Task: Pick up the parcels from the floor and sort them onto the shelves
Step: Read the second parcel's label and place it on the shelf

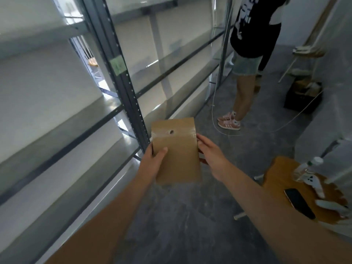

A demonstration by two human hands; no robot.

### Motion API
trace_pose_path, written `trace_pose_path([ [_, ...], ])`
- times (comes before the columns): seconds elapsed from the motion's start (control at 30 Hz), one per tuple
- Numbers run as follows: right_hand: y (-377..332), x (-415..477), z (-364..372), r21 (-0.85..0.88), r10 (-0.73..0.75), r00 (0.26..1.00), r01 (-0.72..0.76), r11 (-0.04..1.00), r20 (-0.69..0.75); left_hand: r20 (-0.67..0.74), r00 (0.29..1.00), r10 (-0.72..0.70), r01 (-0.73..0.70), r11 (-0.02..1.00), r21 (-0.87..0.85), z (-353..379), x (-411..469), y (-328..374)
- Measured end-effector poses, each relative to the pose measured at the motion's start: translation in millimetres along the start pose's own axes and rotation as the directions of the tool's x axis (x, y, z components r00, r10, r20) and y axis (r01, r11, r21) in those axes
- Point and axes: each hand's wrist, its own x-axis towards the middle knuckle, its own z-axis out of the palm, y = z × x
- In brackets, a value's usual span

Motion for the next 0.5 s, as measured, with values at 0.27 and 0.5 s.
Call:
trace_pose_path([
  [0.27,-64,-24,100,0.045,-0.165,0.962,0.159,0.986,0.219,-0.140,0.976,0.165,-0.151,0.983,0.108,-117,-43,60],
  [0.5,-125,-44,228,0.102,-0.287,0.872,0.269,0.958,0.397,-0.402,0.868,0.293,-0.279,0.956,0.093,-240,-70,91],
])
